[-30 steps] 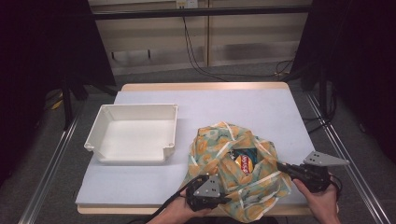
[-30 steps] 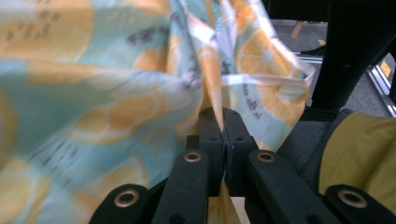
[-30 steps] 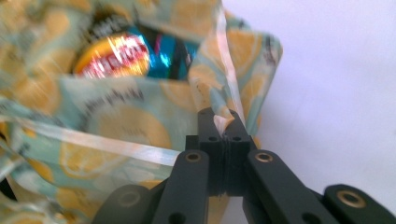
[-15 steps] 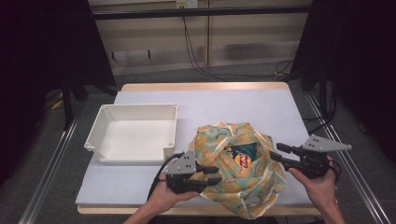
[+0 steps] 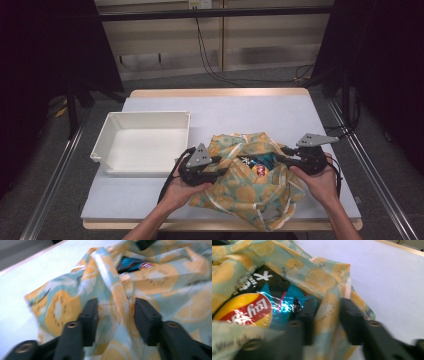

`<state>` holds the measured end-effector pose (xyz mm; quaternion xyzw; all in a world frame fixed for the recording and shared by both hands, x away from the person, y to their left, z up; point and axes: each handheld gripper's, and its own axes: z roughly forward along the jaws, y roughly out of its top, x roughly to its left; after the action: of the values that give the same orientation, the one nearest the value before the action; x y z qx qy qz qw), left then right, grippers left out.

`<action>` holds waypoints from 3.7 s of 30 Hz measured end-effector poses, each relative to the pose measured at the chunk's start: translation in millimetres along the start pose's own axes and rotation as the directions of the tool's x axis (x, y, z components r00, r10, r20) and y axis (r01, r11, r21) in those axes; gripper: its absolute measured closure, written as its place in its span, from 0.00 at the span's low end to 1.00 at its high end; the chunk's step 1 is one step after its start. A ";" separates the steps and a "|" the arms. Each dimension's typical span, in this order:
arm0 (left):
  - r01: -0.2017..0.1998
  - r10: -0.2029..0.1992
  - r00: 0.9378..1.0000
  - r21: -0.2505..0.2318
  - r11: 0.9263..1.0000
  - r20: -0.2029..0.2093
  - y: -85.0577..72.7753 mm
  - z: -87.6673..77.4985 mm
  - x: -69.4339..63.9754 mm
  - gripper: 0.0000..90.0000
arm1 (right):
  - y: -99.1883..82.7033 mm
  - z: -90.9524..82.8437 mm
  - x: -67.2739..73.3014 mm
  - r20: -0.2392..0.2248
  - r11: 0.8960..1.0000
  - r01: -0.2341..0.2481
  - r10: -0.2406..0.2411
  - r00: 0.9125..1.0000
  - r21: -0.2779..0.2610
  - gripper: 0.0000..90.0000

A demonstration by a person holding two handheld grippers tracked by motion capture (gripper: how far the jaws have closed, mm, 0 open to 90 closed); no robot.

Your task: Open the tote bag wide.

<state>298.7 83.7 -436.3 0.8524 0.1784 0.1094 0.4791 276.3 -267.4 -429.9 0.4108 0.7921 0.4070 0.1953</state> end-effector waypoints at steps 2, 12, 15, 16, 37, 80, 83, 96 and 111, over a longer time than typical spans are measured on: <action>0.029 -0.028 0.999 -0.030 0.999 0.029 0.3 -5.2 5.0 0.93 | -3.0 -1.3 -0.2 0.000 1.000 -0.001 0.001 1.000 -0.019 0.98; 0.234 -0.228 0.972 -0.182 0.955 0.052 -1.7 -51.4 58.4 1.00 | -21.7 -51.2 -32.7 0.007 0.968 -0.132 0.136 0.991 -0.215 1.00; 0.305 -0.291 0.952 -0.209 0.929 0.099 -9.3 -61.6 75.8 1.00 | -31.1 -58.4 -40.7 0.014 0.959 -0.155 0.163 0.987 -0.236 1.00; 0.290 -0.280 0.957 -0.190 0.938 0.075 -9.4 -59.6 72.8 1.00 | -35.7 -59.9 -43.3 -0.030 0.951 -0.179 0.177 0.984 -0.251 1.00; 0.095 -0.067 0.989 -0.222 0.970 0.129 25.0 -52.6 12.4 0.72 | 2.6 -57.9 -19.4 -0.026 0.973 -0.078 0.074 0.997 -0.219 0.63; -0.242 0.252 0.865 -0.079 0.967 0.434 19.4 16.1 -111.5 1.00 | 78.4 82.1 -26.8 -0.268 0.997 -0.072 0.068 0.961 -0.005 1.00; -0.235 0.244 0.860 -0.076 0.969 0.449 15.2 17.5 -114.8 1.00 | 78.8 91.7 -29.7 -0.249 0.997 -0.075 0.077 0.965 0.019 1.00; -0.235 0.210 0.871 0.002 0.972 0.445 -5.3 40.1 -109.8 1.00 | 60.9 152.2 -38.9 -0.238 0.984 -0.120 0.149 0.960 0.130 1.00; -0.118 0.144 0.915 -0.093 0.989 0.377 9.5 10.7 -92.2 0.66 | 71.8 61.0 -31.3 -0.182 0.995 -0.101 0.096 0.979 -0.018 0.38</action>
<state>220.3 33.1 -435.2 0.8506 0.0201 -0.0210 0.5251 369.2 -239.4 -409.0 0.4082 0.7798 0.4624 0.1074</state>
